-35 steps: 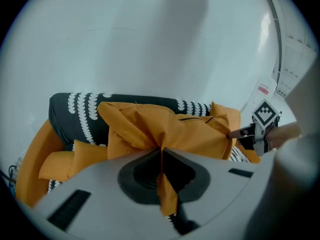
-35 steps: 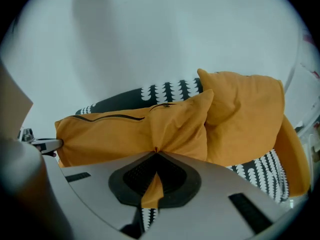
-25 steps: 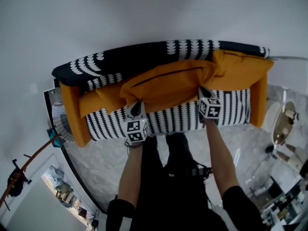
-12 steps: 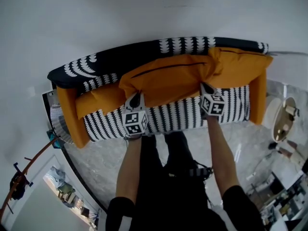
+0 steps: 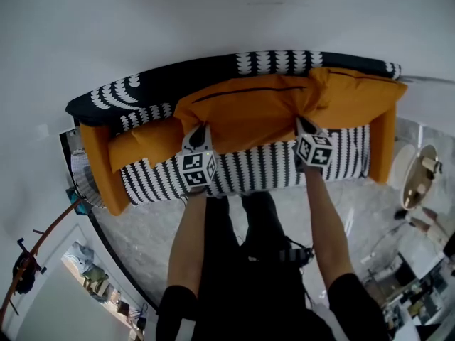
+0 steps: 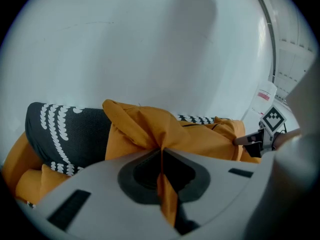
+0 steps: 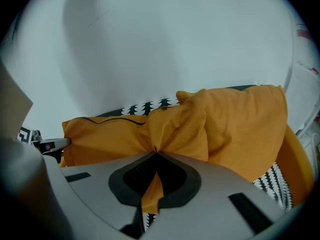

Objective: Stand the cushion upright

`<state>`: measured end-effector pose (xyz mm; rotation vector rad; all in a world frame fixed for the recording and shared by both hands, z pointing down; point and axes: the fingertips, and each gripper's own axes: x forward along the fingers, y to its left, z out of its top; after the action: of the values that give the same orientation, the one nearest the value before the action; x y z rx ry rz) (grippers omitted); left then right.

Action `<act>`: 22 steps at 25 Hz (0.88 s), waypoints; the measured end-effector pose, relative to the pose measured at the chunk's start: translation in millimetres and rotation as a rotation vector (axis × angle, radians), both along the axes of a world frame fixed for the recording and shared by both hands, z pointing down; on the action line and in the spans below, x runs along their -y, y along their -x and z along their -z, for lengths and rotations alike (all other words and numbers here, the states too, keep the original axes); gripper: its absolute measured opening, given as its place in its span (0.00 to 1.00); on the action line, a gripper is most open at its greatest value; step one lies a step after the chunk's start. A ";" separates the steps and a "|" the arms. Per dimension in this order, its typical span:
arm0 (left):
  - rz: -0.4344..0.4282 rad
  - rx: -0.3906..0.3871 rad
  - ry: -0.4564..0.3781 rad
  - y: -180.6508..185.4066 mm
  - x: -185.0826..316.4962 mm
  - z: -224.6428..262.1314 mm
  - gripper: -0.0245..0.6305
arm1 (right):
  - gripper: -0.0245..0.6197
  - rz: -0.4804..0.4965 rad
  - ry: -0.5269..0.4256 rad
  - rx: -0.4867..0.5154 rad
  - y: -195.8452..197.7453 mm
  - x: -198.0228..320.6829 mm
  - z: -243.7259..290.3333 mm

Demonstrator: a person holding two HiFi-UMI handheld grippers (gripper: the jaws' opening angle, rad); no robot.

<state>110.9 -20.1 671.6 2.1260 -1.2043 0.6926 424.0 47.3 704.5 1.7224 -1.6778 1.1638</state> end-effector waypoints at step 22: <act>0.036 0.026 0.055 8.3 20.5 -34.0 0.04 | 0.05 -0.027 0.050 -0.007 8.4 10.1 -26.2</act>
<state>102.6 -40.5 705.6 2.0516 -1.2205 0.7305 415.6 37.2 730.8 1.7215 -1.6119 1.2006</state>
